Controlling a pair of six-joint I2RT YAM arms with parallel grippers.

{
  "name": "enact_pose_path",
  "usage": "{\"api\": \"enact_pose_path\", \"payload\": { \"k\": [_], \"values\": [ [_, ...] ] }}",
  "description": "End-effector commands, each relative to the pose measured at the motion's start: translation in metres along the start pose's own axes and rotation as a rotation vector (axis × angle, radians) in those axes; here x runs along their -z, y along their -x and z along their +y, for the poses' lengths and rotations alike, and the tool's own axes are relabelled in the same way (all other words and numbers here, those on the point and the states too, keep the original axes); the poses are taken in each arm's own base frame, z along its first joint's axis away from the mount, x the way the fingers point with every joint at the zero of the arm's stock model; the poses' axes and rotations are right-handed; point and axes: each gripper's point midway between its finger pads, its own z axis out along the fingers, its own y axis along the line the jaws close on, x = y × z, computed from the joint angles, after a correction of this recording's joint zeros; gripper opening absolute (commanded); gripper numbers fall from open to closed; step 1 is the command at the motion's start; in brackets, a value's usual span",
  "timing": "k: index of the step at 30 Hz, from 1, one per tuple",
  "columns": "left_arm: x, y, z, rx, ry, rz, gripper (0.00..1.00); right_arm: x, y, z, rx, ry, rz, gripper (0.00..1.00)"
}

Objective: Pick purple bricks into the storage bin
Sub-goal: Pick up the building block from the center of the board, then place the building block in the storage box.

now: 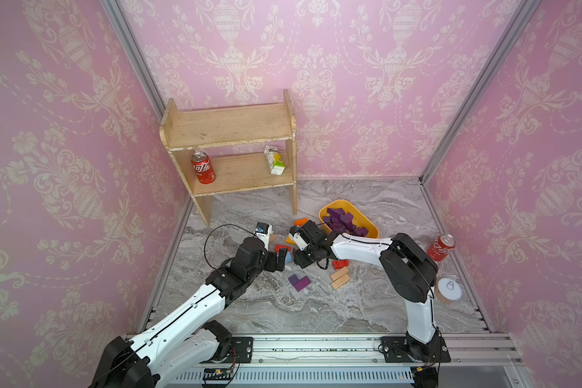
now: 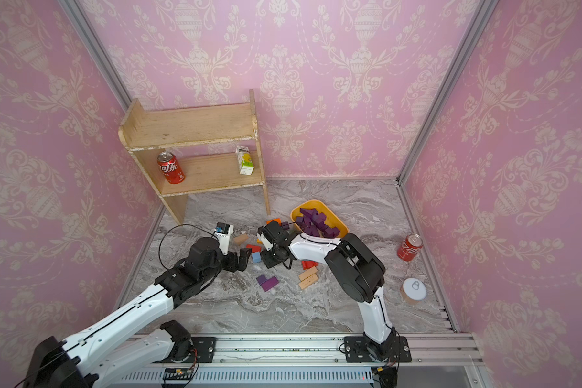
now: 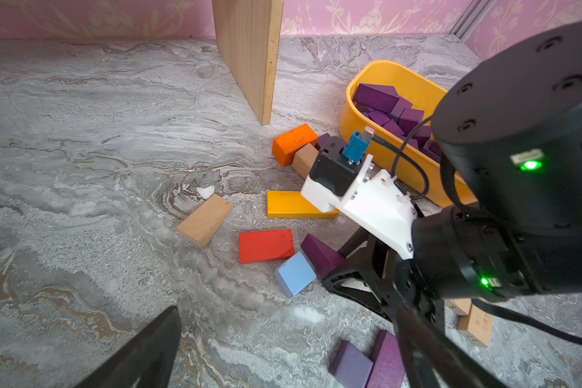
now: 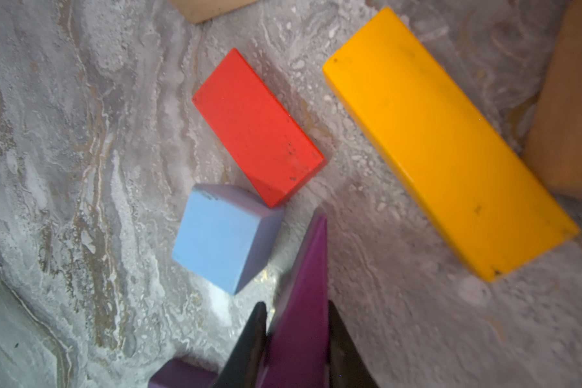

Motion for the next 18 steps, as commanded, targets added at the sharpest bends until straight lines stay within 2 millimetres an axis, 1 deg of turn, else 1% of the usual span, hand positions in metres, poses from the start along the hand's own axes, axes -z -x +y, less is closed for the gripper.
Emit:
{"api": "enact_pose_path", "payload": {
  "k": [1,5,9,11,13,15,18],
  "values": [
    [-0.004,0.005,0.006,-0.005,0.025,-0.024,0.99,0.033,0.01,-0.006,-0.039,-0.007,-0.046,0.22],
    [-0.011,0.008,0.003,-0.015,0.02,-0.021,0.99,0.07,0.027,-0.014,-0.098,0.026,-0.124,0.22],
    [-0.019,0.011,0.0,-0.019,0.013,-0.014,0.99,0.115,0.044,-0.034,-0.143,0.021,-0.212,0.22],
    [-0.024,0.012,-0.001,-0.017,0.009,-0.016,0.99,0.133,0.049,-0.048,-0.152,-0.01,-0.247,0.22],
    [-0.03,0.013,-0.005,-0.017,-0.009,-0.016,0.99,0.149,0.052,-0.071,-0.143,-0.101,-0.277,0.23],
    [-0.035,0.016,-0.01,-0.014,-0.028,-0.018,0.99,0.158,0.049,-0.096,-0.165,-0.179,-0.272,0.22],
    [-0.043,0.022,-0.017,-0.019,-0.053,-0.019,0.99,0.168,0.049,-0.119,-0.208,-0.194,-0.288,0.22]
  ]
}}
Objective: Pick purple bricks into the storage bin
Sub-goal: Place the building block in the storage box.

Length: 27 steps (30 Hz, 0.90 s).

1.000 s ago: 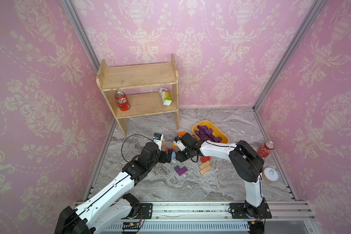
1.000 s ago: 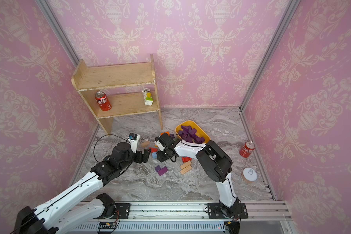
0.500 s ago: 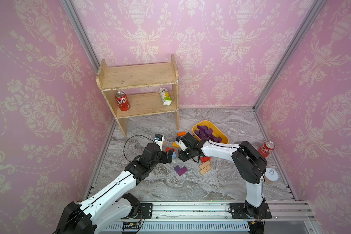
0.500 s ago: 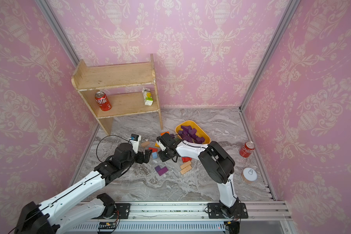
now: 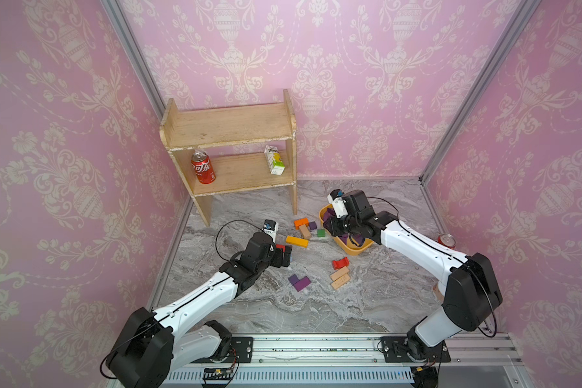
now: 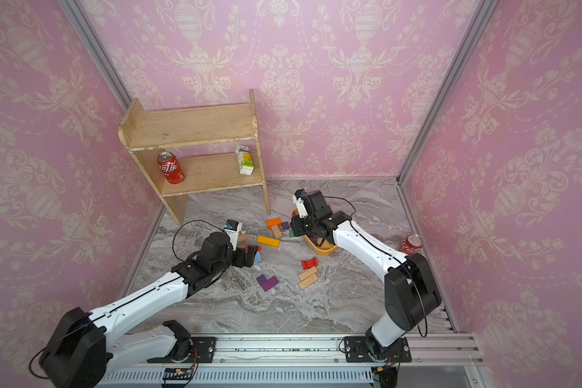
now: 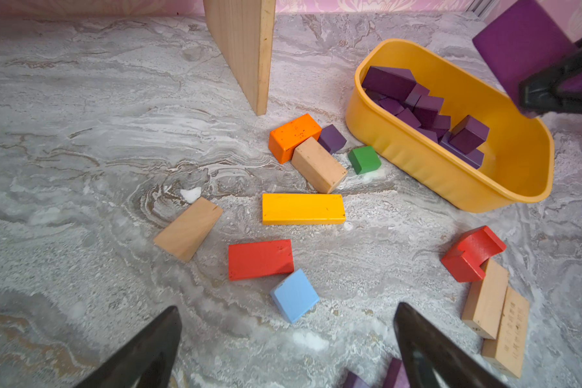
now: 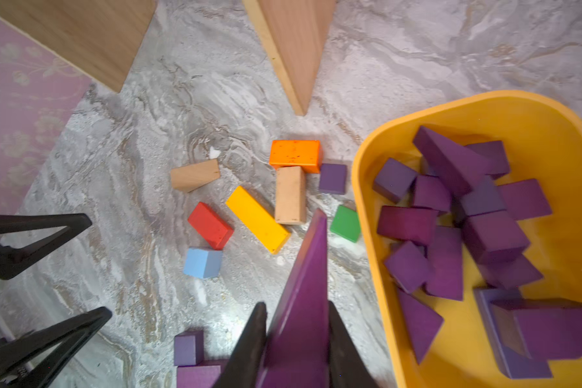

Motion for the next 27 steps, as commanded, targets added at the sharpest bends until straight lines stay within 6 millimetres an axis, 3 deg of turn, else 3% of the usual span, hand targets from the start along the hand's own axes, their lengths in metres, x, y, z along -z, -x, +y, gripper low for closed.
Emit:
{"api": "enact_pose_path", "payload": {
  "k": [1,8,9,11,13,14,19,25,27],
  "values": [
    [-0.004,0.029,-0.013,-0.017,-0.053,-0.064,0.99,0.007,-0.004,-0.031,-0.008,-0.074,0.019,0.22],
    [-0.024,0.038,-0.021,-0.027,-0.073,-0.062,0.99,-0.002,-0.004,-0.083,-0.097,-0.187,0.032,0.22],
    [-0.024,0.053,-0.026,-0.025,-0.083,-0.089,0.99,-0.007,-0.007,-0.09,-0.115,-0.204,0.056,0.22],
    [-0.03,0.058,-0.027,-0.025,-0.083,-0.097,0.99,-0.014,-0.014,-0.101,-0.138,-0.224,0.097,0.23],
    [-0.036,0.065,-0.029,-0.023,-0.083,-0.103,0.99,-0.018,-0.017,-0.108,-0.149,-0.248,0.109,0.35],
    [-0.038,0.068,-0.031,-0.023,-0.085,-0.104,0.99,-0.018,-0.017,-0.109,-0.148,-0.252,0.106,0.45],
    [-0.056,0.079,-0.037,0.004,-0.098,-0.108,0.99,-0.009,-0.015,-0.105,-0.14,-0.233,0.074,0.72],
    [-0.079,0.083,-0.044,0.025,-0.11,-0.078,0.99,0.011,-0.011,-0.091,-0.135,-0.176,0.014,0.75],
    [-0.086,0.083,-0.045,0.028,-0.105,-0.068,0.99,0.01,-0.028,-0.09,-0.155,-0.165,0.03,0.76]
  ]
}}
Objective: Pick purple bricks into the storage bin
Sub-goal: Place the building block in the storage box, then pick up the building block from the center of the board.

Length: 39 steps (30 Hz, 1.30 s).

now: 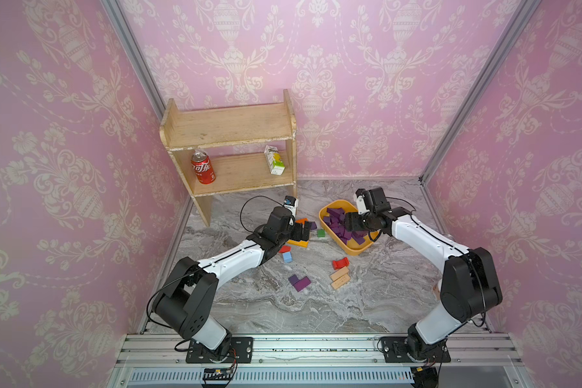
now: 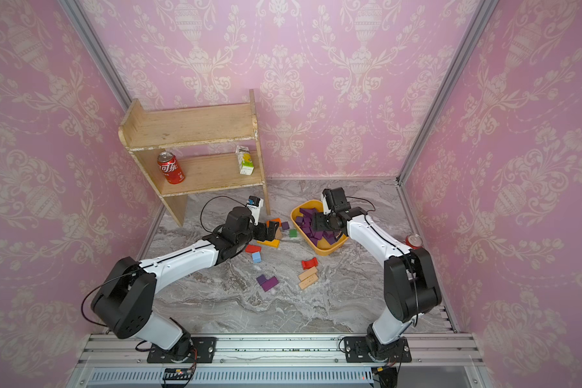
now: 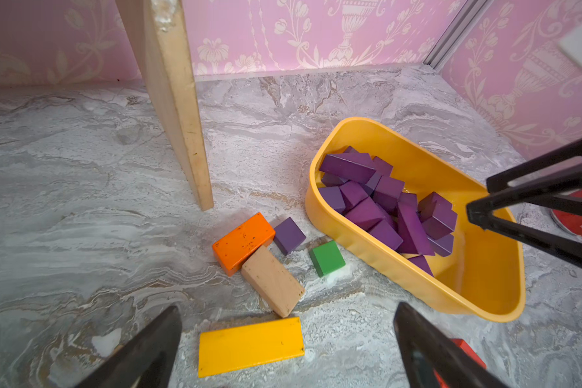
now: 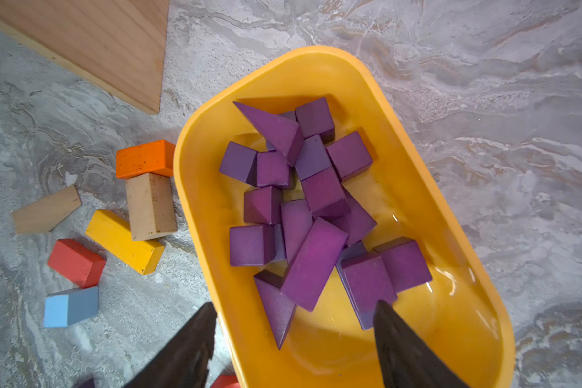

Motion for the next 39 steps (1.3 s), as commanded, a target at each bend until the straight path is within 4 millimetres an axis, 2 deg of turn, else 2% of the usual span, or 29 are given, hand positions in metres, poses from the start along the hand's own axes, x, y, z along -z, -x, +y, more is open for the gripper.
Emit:
{"api": "enact_pose_path", "payload": {
  "k": [1,8,13,19,22,30,33,39],
  "values": [
    [-0.011,0.009,-0.003,0.032,-0.014,0.001,0.99,0.009,-0.016,0.004,-0.026,0.043,-0.004,0.75],
    [-0.041,-0.004,0.003,0.096,0.028,0.072,0.99,0.014,-0.044,0.004,-0.044,0.081,-0.002,0.76],
    [-0.056,-0.012,0.0,0.126,0.047,0.112,0.99,0.023,-0.045,-0.007,-0.048,0.03,-0.049,0.78],
    [-0.07,-0.017,-0.007,0.071,0.105,0.177,0.99,0.026,-0.044,-0.005,-0.068,0.045,-0.077,0.79],
    [-0.073,-0.018,-0.007,0.046,0.141,0.191,0.99,0.026,-0.048,-0.008,-0.078,0.035,-0.069,0.82],
    [-0.071,-0.016,0.002,-0.011,0.234,0.205,0.99,0.025,-0.048,0.004,-0.072,0.115,-0.096,0.87],
    [-0.071,-0.017,-0.001,-0.051,0.249,0.207,0.99,0.033,-0.042,0.012,-0.064,0.167,-0.144,0.88],
    [-0.077,-0.024,-0.013,-0.025,0.207,0.217,0.99,0.042,-0.041,0.006,-0.062,0.138,-0.192,0.89]
  ]
}}
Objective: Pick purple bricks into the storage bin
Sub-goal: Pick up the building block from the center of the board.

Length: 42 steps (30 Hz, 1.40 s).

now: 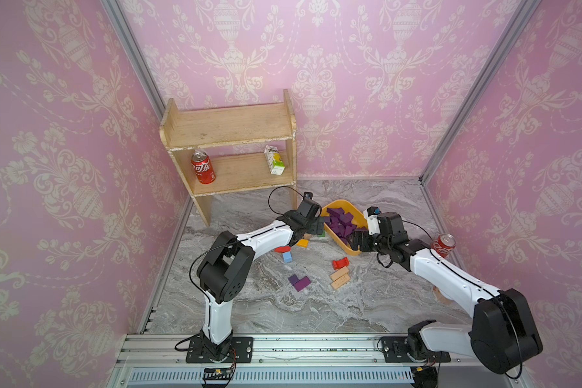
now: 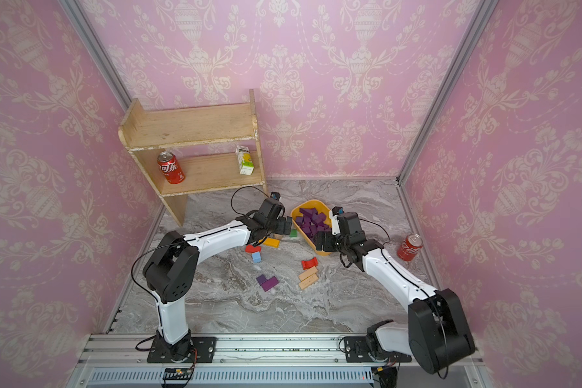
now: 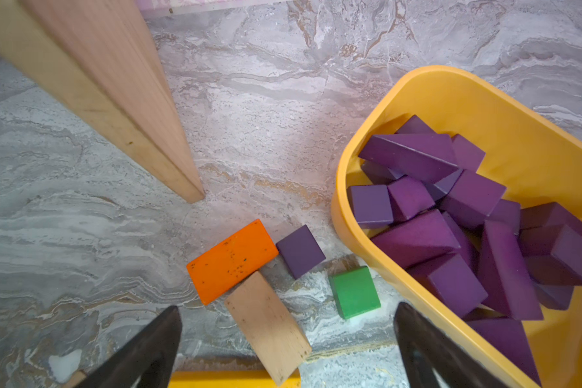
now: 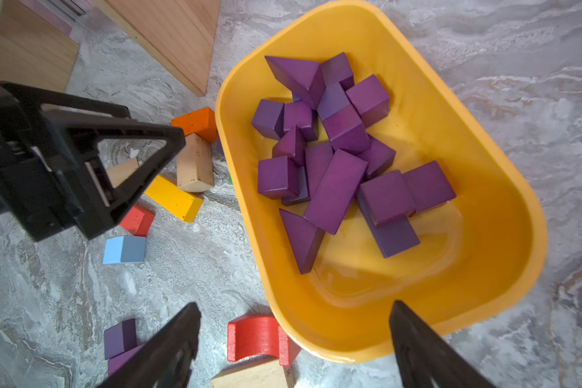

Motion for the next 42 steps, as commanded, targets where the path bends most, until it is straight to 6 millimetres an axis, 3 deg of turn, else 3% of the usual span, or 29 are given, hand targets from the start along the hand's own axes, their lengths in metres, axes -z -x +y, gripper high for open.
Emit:
{"api": "enact_pose_path", "payload": {
  "k": [1,9,17,25,36,42],
  "values": [
    [-0.007,-0.002,-0.006,-0.003,0.001,0.014,0.99,0.006,0.01,0.002,-0.002,0.012,-0.058,0.89],
    [-0.011,-0.007,-0.012,0.017,0.011,0.06,0.96,0.005,0.009,-0.007,-0.006,-0.041,-0.054,0.87],
    [-0.006,-0.006,-0.009,0.021,0.02,0.053,0.84,0.01,0.011,-0.012,0.001,-0.071,-0.074,0.87],
    [-0.015,-0.008,-0.023,0.086,-0.048,0.058,0.69,0.011,0.012,-0.014,0.003,-0.078,-0.088,0.87],
    [-0.021,-0.016,-0.017,0.157,-0.024,0.056,0.67,0.014,0.012,-0.012,-0.003,-0.07,-0.101,0.88],
    [-0.034,-0.018,-0.021,0.149,-0.024,0.085,0.66,0.014,0.012,-0.014,-0.001,-0.081,-0.102,0.88]
  ]
}}
